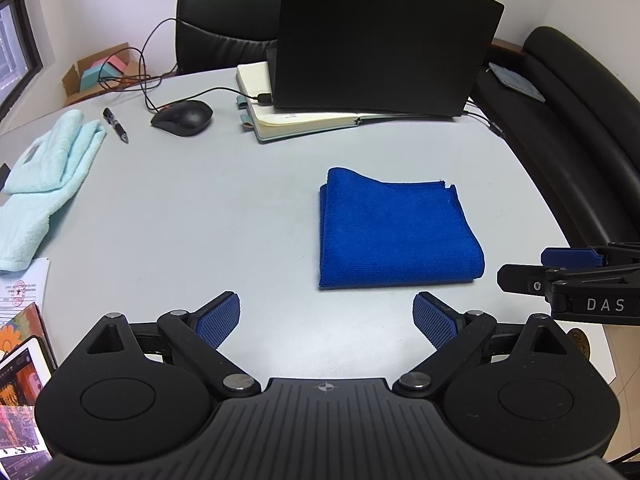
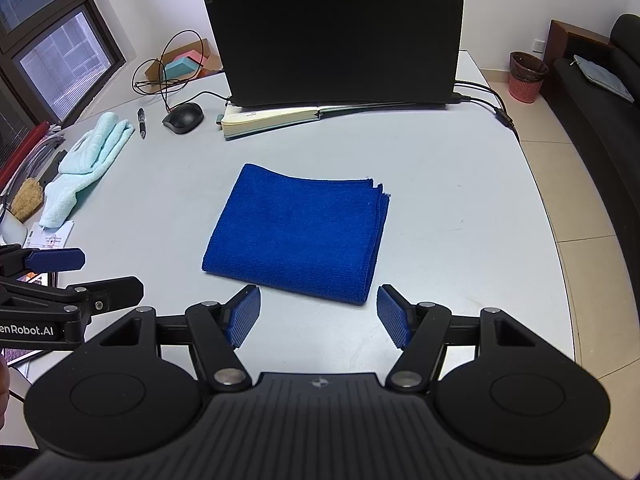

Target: Fold towel

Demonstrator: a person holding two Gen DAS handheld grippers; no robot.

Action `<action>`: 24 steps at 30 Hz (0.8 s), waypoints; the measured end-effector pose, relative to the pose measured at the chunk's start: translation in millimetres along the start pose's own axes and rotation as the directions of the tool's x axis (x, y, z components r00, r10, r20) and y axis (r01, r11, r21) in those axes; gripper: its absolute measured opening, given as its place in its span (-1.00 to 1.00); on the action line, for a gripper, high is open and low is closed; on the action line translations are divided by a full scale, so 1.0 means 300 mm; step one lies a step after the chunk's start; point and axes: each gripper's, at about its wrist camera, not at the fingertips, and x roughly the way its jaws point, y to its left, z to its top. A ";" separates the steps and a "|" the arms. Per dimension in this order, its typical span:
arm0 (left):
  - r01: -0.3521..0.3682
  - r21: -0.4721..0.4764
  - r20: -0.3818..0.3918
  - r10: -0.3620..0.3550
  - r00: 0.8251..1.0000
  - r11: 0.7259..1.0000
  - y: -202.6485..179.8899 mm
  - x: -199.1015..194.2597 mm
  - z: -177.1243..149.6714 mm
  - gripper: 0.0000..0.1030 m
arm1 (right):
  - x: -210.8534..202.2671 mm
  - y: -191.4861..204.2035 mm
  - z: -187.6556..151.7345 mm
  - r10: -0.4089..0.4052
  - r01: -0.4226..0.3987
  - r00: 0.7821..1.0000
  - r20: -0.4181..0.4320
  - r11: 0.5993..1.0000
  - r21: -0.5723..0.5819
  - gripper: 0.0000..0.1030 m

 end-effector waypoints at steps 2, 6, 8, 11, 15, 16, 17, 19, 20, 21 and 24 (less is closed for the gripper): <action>0.000 0.000 -0.001 0.000 1.000 1.000 -0.001 0.000 0.001 0.84 | -0.001 -0.001 -0.001 0.000 0.000 1.000 0.000 1.000 0.001 0.27; 0.000 -0.001 -0.003 0.000 1.000 1.000 -0.003 -0.001 0.005 0.84 | 0.000 -0.003 -0.001 0.000 0.000 1.000 0.000 1.000 0.001 0.27; 0.000 -0.001 -0.004 0.000 1.000 1.000 -0.002 0.000 0.005 0.84 | -0.001 -0.004 0.000 0.000 0.000 1.000 -0.001 1.000 0.002 0.27; -0.001 -0.003 -0.006 0.001 1.000 1.000 -0.004 0.001 0.006 0.84 | -0.001 -0.007 0.002 0.001 -0.001 1.000 -0.002 1.000 0.002 0.27; -0.002 -0.005 -0.007 0.002 1.000 1.000 -0.007 0.002 0.007 0.84 | -0.001 -0.010 -0.001 0.001 -0.001 1.000 -0.003 1.000 0.002 0.27; -0.003 -0.005 -0.007 0.003 1.000 1.000 -0.008 0.003 0.007 0.84 | -0.001 -0.011 -0.001 0.002 -0.002 1.000 -0.003 1.000 0.002 0.27; -0.004 -0.005 -0.008 0.004 1.000 1.000 -0.009 0.003 0.007 0.84 | -0.001 -0.011 -0.002 0.002 -0.002 1.000 -0.003 1.000 0.001 0.27; -0.004 -0.006 -0.008 0.004 1.000 1.000 -0.010 0.005 0.008 0.84 | -0.001 -0.011 -0.001 0.002 -0.002 1.000 -0.003 1.000 0.000 0.27; -0.004 -0.007 -0.008 0.004 1.000 1.000 -0.012 0.006 0.009 0.84 | -0.001 -0.011 -0.001 0.002 -0.002 1.000 -0.003 1.000 0.000 0.27; -0.004 -0.007 -0.008 0.004 1.000 1.000 -0.012 0.007 0.009 0.84 | -0.001 -0.012 -0.001 0.002 -0.002 1.000 -0.003 1.000 0.000 0.27; -0.005 -0.008 -0.009 0.005 1.000 1.000 -0.009 0.008 0.011 0.84 | -0.001 -0.013 0.002 0.002 -0.002 1.000 -0.002 1.000 -0.001 0.27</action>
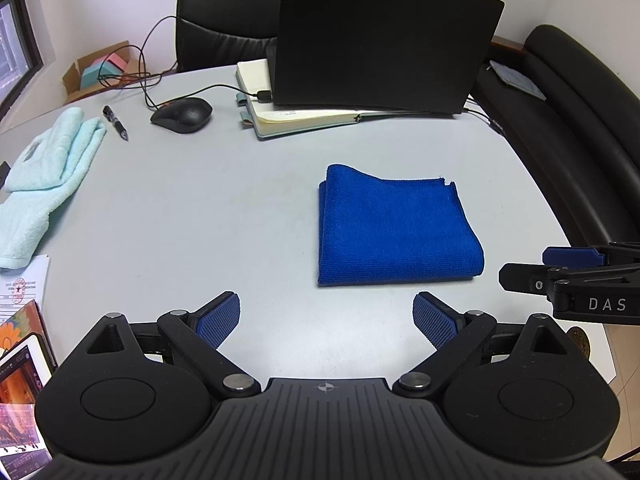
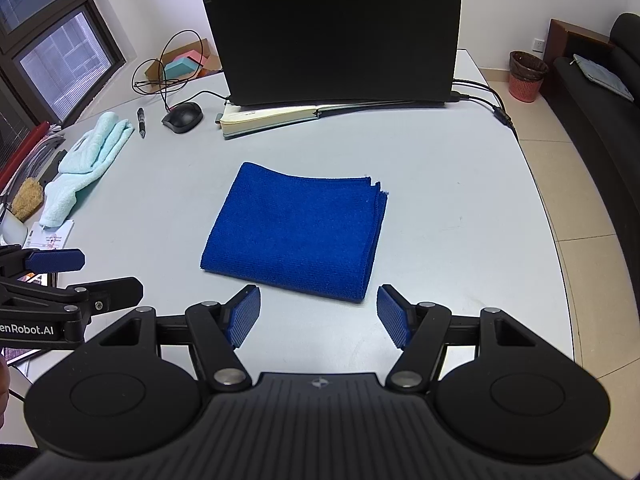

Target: Fold towel

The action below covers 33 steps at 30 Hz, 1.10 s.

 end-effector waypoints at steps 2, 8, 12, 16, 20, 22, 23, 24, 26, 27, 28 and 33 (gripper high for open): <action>-0.002 -0.001 -0.001 0.002 1.000 1.000 -0.005 0.002 0.000 0.84 | 0.000 0.000 0.002 0.000 0.000 1.000 0.000 1.000 0.000 0.27; -0.005 0.003 -0.004 0.005 1.000 1.000 -0.010 0.006 0.002 0.84 | 0.007 -0.002 0.008 0.003 -0.003 1.000 -0.003 1.000 -0.002 0.27; -0.009 0.000 -0.007 0.009 1.000 1.000 -0.007 0.012 0.004 0.84 | 0.018 -0.004 0.013 0.008 -0.008 1.000 -0.009 1.000 -0.002 0.27; -0.010 0.005 -0.012 0.011 1.000 1.000 -0.004 0.016 0.004 0.84 | 0.032 -0.003 0.021 0.010 -0.010 1.000 -0.013 1.000 -0.007 0.27; -0.012 0.024 -0.013 0.012 1.000 1.000 -0.010 0.019 0.006 0.84 | 0.055 -0.005 0.037 0.011 -0.012 1.000 -0.017 1.000 -0.016 0.27; -0.010 0.035 -0.015 0.011 1.000 0.999 -0.010 0.020 0.005 0.84 | 0.069 -0.007 0.047 0.012 -0.012 1.000 -0.020 1.000 -0.019 0.27; -0.011 0.041 -0.016 0.011 1.000 0.999 -0.010 0.020 0.005 0.84 | 0.077 -0.009 0.054 0.012 -0.013 1.000 -0.021 1.000 -0.020 0.27; -0.011 0.046 -0.017 0.012 1.000 0.999 -0.010 0.021 0.004 0.84 | 0.085 -0.010 0.060 0.012 -0.012 1.000 -0.022 1.000 -0.024 0.27; -0.013 0.054 -0.019 0.014 1.000 0.998 -0.011 0.022 0.003 0.84 | 0.102 -0.010 0.075 0.007 -0.008 1.000 -0.024 0.999 -0.035 0.27; -0.014 0.056 -0.020 0.015 1.000 0.998 -0.012 0.023 0.002 0.84 | 0.112 -0.010 0.083 0.007 -0.008 1.000 -0.025 0.999 -0.039 0.27; -0.016 0.058 -0.022 0.017 1.000 0.998 -0.010 0.024 0.001 0.84 | 0.119 -0.011 0.089 0.007 -0.008 1.000 -0.025 0.999 -0.040 0.26; -0.035 0.050 -0.034 0.037 0.999 0.998 0.004 0.026 -0.007 0.84 | 0.175 -0.033 0.140 0.011 -0.012 1.000 -0.029 0.999 -0.039 0.22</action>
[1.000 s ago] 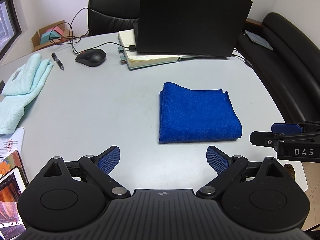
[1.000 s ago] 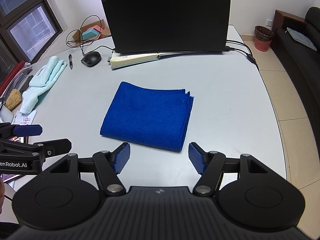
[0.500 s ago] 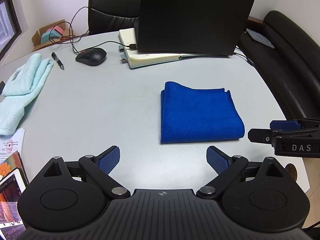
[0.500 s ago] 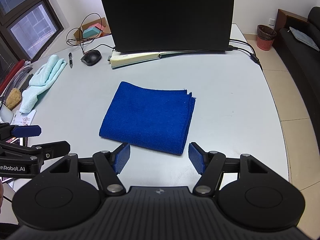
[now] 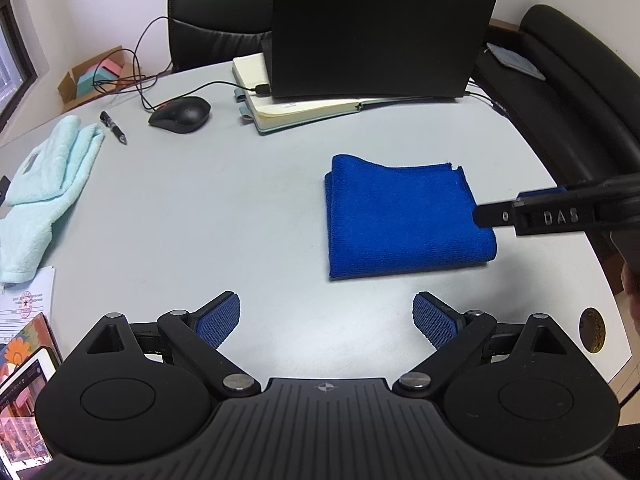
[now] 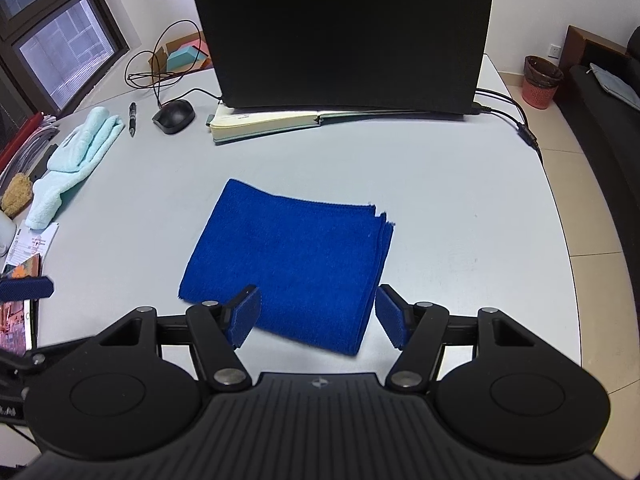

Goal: Fold towel
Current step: 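Move the right gripper to the folded blue towel's edge and close on it, then lift the grasped towel layer upward with the right gripper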

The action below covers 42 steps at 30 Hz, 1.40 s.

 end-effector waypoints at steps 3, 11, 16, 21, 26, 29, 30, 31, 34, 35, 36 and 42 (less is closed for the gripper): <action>-0.012 -0.007 -0.011 0.012 1.000 1.000 0.013 0.001 -0.006 0.84 | 0.035 -0.016 0.027 -0.007 0.007 1.000 -0.003 1.000 -0.002 0.11; -0.037 -0.035 -0.019 0.037 0.999 0.999 0.045 -0.005 -0.022 0.84 | 0.124 -0.045 0.071 -0.022 0.021 1.000 -0.017 1.000 -0.009 -0.43; -0.050 -0.028 -0.018 0.050 0.999 0.998 0.046 -0.011 -0.029 0.84 | 0.177 -0.079 0.088 -0.051 0.051 0.998 -0.027 0.999 -0.001 -0.54; -0.058 -0.034 -0.025 0.058 0.998 0.998 0.052 -0.012 -0.038 0.84 | 0.215 -0.120 0.101 -0.057 0.058 0.997 -0.046 0.998 0.021 -0.54; -0.068 -0.046 -0.030 0.067 0.997 0.997 0.063 -0.016 -0.047 0.84 | 0.245 -0.137 0.106 -0.046 0.048 0.997 -0.066 0.998 0.033 -0.76; -0.071 -0.048 -0.031 0.070 0.997 0.996 0.067 -0.019 -0.051 0.84 | 0.250 -0.140 0.105 -0.018 0.022 0.997 -0.069 0.998 0.051 -0.90; -0.072 -0.048 -0.030 0.071 0.997 0.996 0.068 -0.020 -0.051 0.84 | 0.249 -0.137 0.105 -0.016 0.019 0.998 -0.068 0.999 0.049 -0.91; -0.071 -0.050 -0.030 0.070 0.997 0.996 0.070 -0.019 -0.050 0.84 | 0.248 -0.136 0.105 -0.012 0.015 0.998 -0.066 0.999 0.049 -0.92; -0.069 -0.053 -0.029 0.068 0.997 0.996 0.073 -0.020 -0.049 0.84 | 0.235 -0.131 0.104 -0.003 0.006 0.999 -0.053 0.998 0.055 -0.94; -0.067 -0.052 -0.028 0.065 0.997 0.996 0.072 -0.020 -0.048 0.84 | 0.227 -0.128 0.103 0.005 -0.002 0.999 -0.049 0.998 0.060 -0.94; -0.064 -0.051 -0.026 0.063 0.998 0.997 0.072 -0.020 -0.047 0.84 | 0.219 -0.125 0.102 0.012 -0.009 0.999 -0.045 0.998 0.064 -0.95; -0.037 -0.027 -0.011 0.037 0.999 0.999 0.054 -0.020 -0.038 0.84 | 0.163 -0.083 0.095 0.068 -0.066 0.997 -0.025 0.996 0.066 -0.96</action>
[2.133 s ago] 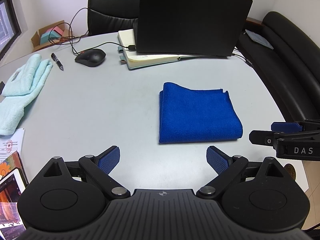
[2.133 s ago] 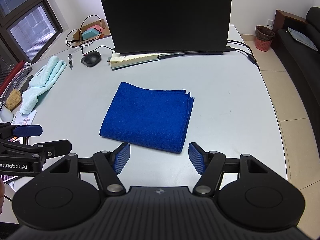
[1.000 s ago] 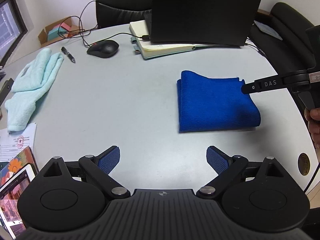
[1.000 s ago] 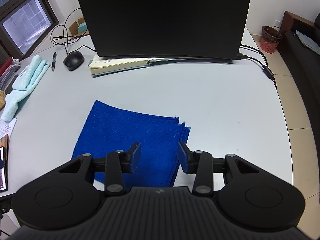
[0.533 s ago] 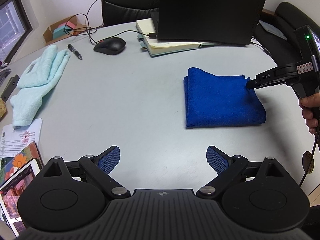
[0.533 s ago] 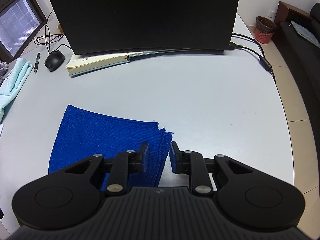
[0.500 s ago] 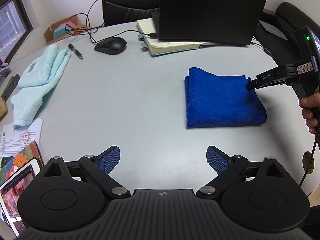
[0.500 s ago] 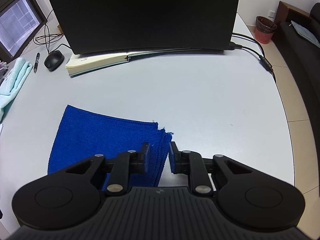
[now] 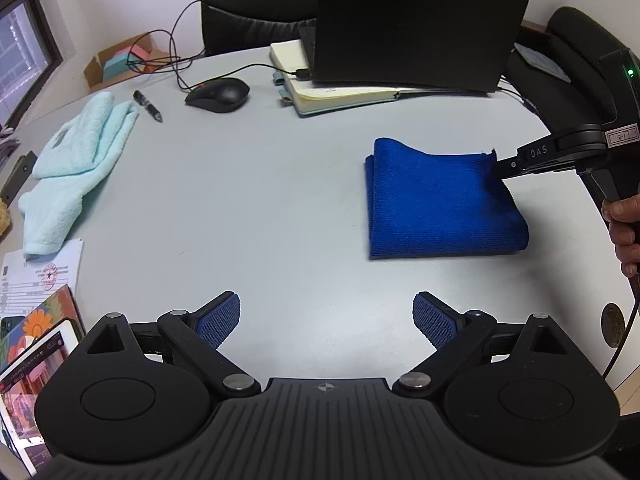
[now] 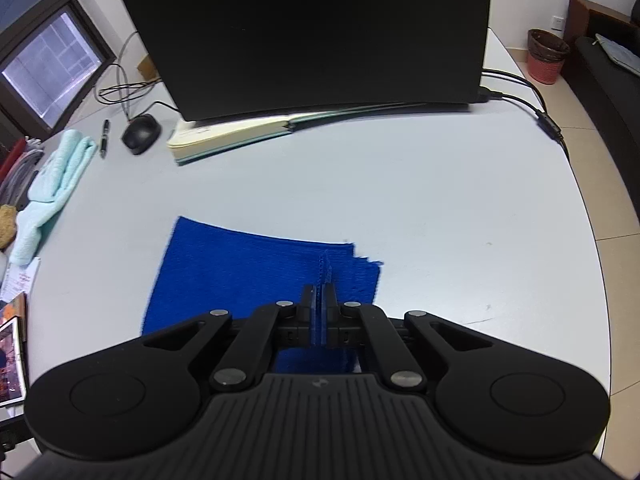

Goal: Fold towel
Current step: 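Lift the grasped towel layer upward with the right gripper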

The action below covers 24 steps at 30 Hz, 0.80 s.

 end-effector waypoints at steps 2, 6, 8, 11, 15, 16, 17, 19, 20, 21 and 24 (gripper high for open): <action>0.011 0.012 0.005 -0.012 1.000 1.000 -0.009 0.000 0.004 0.84 | -0.022 0.019 -0.004 0.021 -0.021 1.000 0.009 1.000 -0.001 -0.96; 0.032 0.031 0.011 -0.033 0.999 0.999 -0.029 0.001 0.005 0.84 | -0.065 0.062 -0.015 0.063 -0.063 0.998 0.023 0.998 -0.015 -0.97; 0.042 0.038 0.014 -0.042 0.999 0.998 -0.038 0.001 0.005 0.84 | -0.083 0.076 -0.021 0.082 -0.081 0.996 0.028 0.996 -0.022 -0.97; 0.056 0.046 0.019 -0.057 0.998 0.997 -0.048 -0.001 0.003 0.84 | -0.120 0.106 -0.035 0.114 -0.113 0.993 0.032 0.993 -0.031 -0.97; 0.071 0.046 0.023 -0.072 0.997 0.996 -0.054 -0.006 -0.003 0.84 | -0.150 0.131 -0.053 0.141 -0.140 0.990 0.026 0.989 -0.036 -0.97; 0.076 0.038 0.022 -0.077 0.997 0.996 -0.052 -0.006 -0.005 0.84 | -0.154 0.135 -0.057 0.145 -0.144 0.989 0.024 0.989 -0.038 -0.97; 0.081 0.029 0.021 -0.081 0.996 0.996 -0.048 -0.006 -0.007 0.84 | -0.159 0.142 -0.064 0.149 -0.148 0.989 0.020 0.988 -0.042 -0.97; 0.089 0.011 0.021 -0.089 0.996 0.996 -0.039 -0.009 -0.010 0.84 | -0.167 0.150 -0.077 0.156 -0.155 0.988 0.012 0.987 -0.049 -0.97; 0.093 0.001 0.021 -0.093 0.995 0.996 -0.034 -0.011 -0.012 0.84 | -0.169 0.155 -0.085 0.158 -0.157 0.987 0.007 0.986 -0.053 -0.97; 0.097 -0.009 0.022 -0.097 0.995 0.995 -0.030 -0.013 -0.013 0.84 | -0.172 0.161 -0.094 0.159 -0.159 0.987 0.001 0.986 -0.057 -0.97; 0.100 -0.039 0.020 -0.099 0.995 0.994 -0.016 -0.015 -0.015 0.82 | -0.178 0.175 -0.122 0.163 -0.164 0.987 -0.014 0.984 -0.074 -0.97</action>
